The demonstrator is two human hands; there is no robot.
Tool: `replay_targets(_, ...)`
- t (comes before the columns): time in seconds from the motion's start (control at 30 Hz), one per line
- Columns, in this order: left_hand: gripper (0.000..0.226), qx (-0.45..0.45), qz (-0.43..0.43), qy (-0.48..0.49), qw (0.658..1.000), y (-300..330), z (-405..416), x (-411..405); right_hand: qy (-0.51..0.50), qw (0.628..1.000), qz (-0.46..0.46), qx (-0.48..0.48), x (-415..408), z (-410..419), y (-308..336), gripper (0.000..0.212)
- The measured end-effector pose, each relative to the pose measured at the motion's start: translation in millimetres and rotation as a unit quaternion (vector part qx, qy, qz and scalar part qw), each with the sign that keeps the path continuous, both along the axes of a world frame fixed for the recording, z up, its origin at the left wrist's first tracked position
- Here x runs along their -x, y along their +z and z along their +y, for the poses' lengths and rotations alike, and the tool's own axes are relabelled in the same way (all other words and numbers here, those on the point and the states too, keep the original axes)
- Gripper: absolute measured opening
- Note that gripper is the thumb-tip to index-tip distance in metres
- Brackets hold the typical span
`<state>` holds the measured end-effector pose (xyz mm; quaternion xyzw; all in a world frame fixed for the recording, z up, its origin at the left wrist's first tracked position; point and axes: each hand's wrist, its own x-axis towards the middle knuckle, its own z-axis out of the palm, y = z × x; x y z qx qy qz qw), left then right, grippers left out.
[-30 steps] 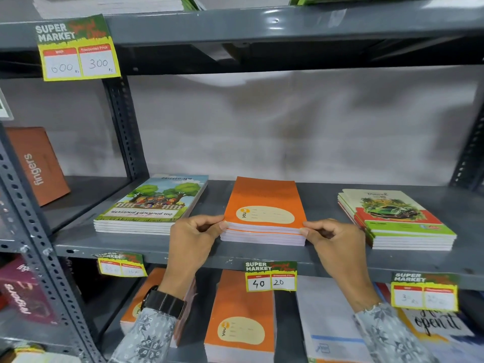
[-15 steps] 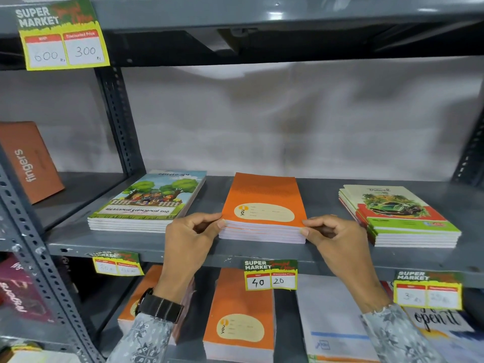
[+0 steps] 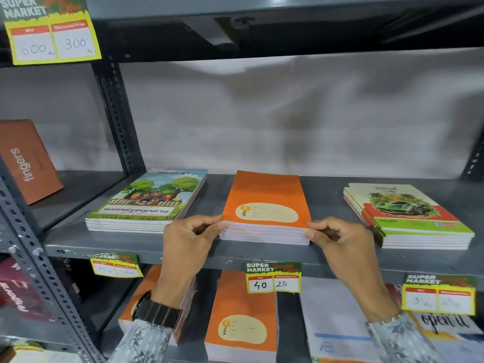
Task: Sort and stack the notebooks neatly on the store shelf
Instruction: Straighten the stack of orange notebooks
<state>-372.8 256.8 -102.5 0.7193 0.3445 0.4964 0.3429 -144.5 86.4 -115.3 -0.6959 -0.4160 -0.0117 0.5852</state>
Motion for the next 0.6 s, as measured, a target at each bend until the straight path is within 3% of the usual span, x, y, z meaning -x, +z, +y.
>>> replay_targets(0.6,0.019,-0.001,-0.001,0.016,1.000,1.4,-5.5,0.0,-0.011,1.000,-0.006,-0.007,4.0,-1.0,1.5,0.014)
